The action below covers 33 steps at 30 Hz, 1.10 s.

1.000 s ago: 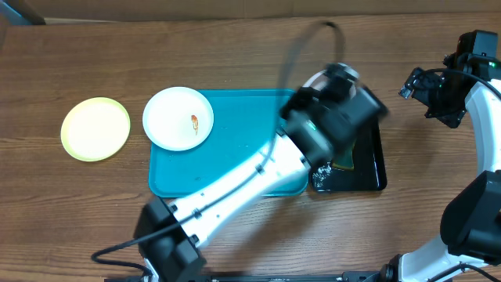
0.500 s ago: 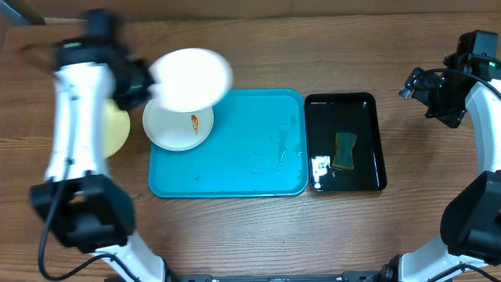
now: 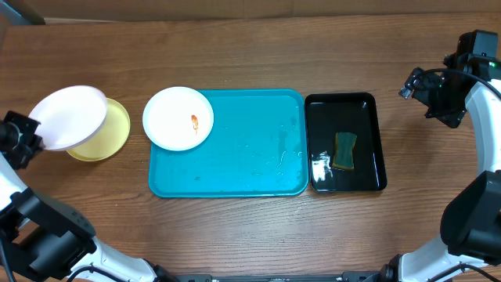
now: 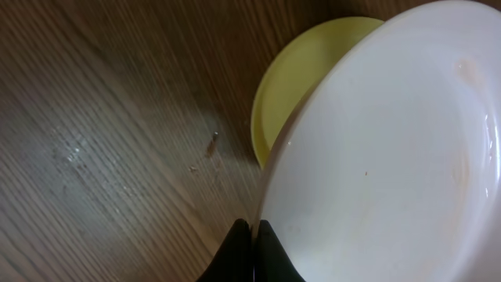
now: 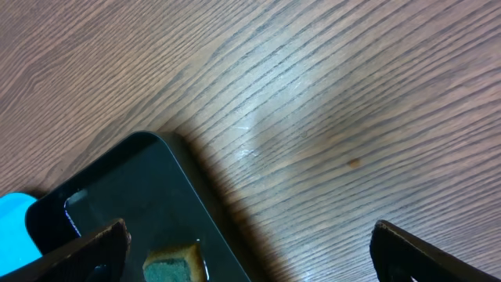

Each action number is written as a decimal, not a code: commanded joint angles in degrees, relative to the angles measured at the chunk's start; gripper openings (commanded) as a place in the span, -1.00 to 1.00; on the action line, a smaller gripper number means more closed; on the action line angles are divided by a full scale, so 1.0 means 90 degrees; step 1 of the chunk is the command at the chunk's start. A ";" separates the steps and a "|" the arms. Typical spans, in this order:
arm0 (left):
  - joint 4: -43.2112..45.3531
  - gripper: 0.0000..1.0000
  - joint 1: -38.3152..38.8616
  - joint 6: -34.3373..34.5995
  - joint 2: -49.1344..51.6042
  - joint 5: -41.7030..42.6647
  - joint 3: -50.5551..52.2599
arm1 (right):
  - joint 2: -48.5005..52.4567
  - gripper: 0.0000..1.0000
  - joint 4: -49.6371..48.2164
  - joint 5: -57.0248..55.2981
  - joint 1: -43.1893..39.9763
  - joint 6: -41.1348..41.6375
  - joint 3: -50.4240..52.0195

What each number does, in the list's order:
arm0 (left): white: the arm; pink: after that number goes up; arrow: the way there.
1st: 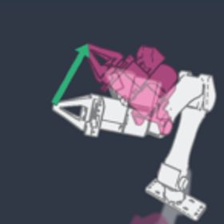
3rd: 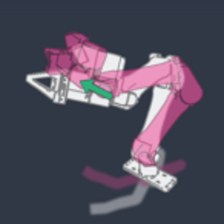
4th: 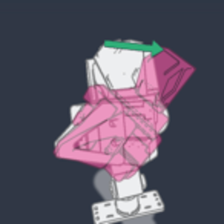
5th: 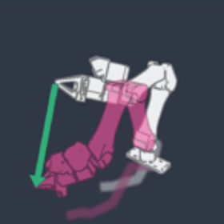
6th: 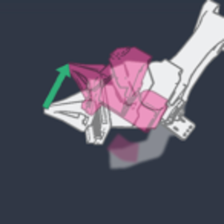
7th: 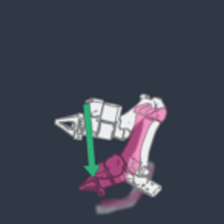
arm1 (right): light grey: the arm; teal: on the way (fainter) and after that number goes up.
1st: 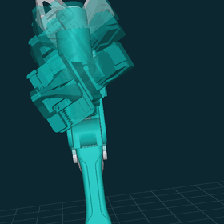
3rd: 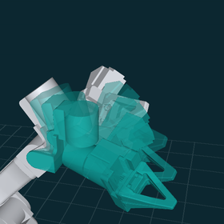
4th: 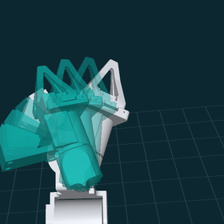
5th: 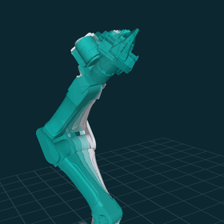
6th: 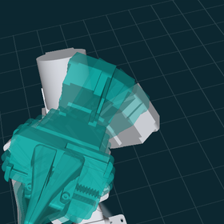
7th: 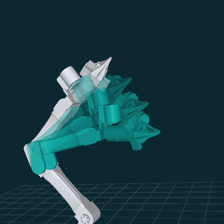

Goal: Clean dirty plates on tray and stack at the side
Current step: 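Lift the white plate with the left gripper and set it on the yellow plate, then move the left gripper to the remaining white plate and grip its rim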

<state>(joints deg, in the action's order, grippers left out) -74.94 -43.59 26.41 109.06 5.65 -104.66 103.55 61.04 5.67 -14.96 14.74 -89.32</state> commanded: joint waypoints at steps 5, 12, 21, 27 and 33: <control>0.1061 -0.92 0.0068 -0.0121 -0.0080 -0.0301 0.1175 | -0.0063 1.00 -0.0032 -0.0027 -0.0019 0.0002 -0.0073; 0.1916 -0.90 0.0134 -0.0124 -0.0078 -0.0321 0.1656 | -0.0063 1.00 -0.0034 -0.0027 -0.0019 0.0002 -0.0073; 0.2055 0.58 0.0410 -0.0447 -0.0078 0.1027 0.1661 | -0.0063 1.00 -0.0034 -0.0027 -0.0019 0.0005 -0.0073; 0.1928 0.31 0.1426 -0.0996 -0.0078 0.1173 0.1661 | -0.0063 1.00 -0.0032 -0.0027 -0.0019 0.0002 -0.0073; 0.1894 0.04 0.2586 -0.1265 -0.0075 0.0202 0.1661 | -0.0063 1.00 -0.0034 -0.0027 -0.0019 0.0002 -0.0073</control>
<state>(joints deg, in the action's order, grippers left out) -57.60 -24.23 18.57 108.99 12.14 -89.73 103.55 61.04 5.69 -14.96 14.76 -89.32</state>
